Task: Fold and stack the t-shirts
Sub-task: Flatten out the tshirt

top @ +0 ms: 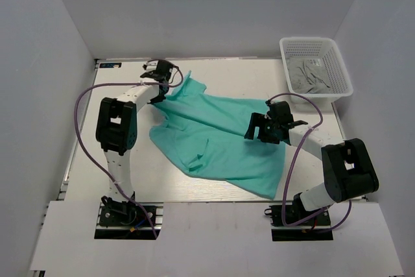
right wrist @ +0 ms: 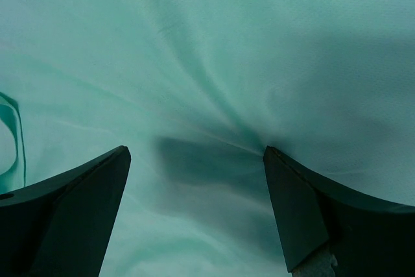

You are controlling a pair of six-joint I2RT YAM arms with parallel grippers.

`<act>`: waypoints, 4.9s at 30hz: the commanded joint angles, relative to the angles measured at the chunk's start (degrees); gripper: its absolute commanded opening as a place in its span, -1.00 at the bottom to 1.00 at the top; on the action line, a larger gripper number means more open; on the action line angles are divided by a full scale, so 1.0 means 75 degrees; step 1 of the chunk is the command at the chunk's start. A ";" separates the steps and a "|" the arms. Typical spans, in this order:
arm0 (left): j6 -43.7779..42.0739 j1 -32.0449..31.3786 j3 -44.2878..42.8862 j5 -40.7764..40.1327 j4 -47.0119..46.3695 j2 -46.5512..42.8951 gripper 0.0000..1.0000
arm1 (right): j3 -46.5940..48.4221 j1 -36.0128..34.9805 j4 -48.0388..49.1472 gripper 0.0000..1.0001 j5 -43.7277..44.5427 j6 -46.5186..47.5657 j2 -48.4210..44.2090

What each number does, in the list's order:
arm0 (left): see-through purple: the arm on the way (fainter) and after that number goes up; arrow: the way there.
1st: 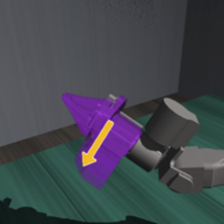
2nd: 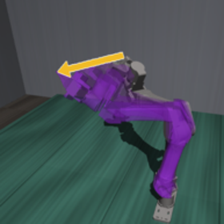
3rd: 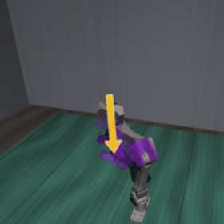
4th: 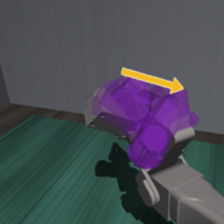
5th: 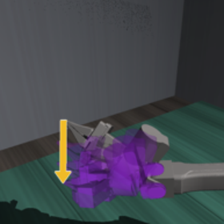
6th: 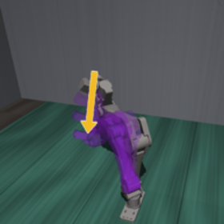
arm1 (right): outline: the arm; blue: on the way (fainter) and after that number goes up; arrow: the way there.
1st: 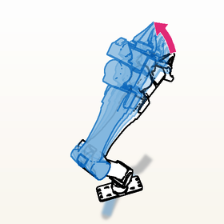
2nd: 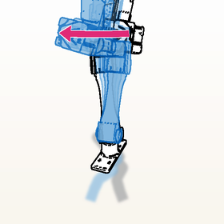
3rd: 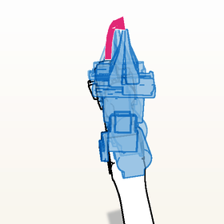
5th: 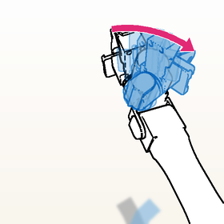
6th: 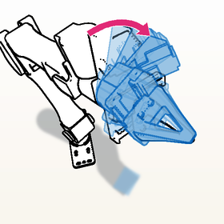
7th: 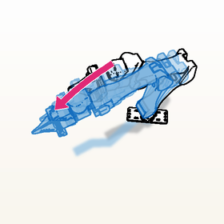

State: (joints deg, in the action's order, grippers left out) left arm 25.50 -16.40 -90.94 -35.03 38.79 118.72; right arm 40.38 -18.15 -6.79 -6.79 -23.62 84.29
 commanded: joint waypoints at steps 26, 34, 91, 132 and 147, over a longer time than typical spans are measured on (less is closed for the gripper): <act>-0.1618 -0.0308 -0.1268 0.5936 -0.0708 0.0142 1.00 | 0.0627 0.0111 -0.1274 0.81 0.1864 -0.0495 -0.0658; -0.1549 -0.0403 -0.1995 0.4497 -0.0648 0.1350 1.00 | 0.1435 0.0193 -0.1626 0.81 0.2872 -0.0613 0.0489; 0.0900 -0.3239 -0.0367 0.2715 0.1460 -0.0162 1.00 | 0.0827 0.0686 -0.0654 0.81 0.1151 -0.0273 0.0609; 0.2189 -0.3239 0.0275 0.0721 0.2292 -0.1421 -1.00 | 0.0792 0.0850 -0.0759 0.81 0.1151 -0.0238 0.0773; 0.4288 -0.3391 0.6520 0.5124 0.3067 -0.6381 -1.00 | 0.0628 0.0815 -0.0584 0.81 0.1116 -0.0543 0.0867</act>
State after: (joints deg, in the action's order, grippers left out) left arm 54.70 -41.41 -46.81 -9.74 63.02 75.92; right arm 46.48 -12.08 -11.33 1.58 -26.70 88.99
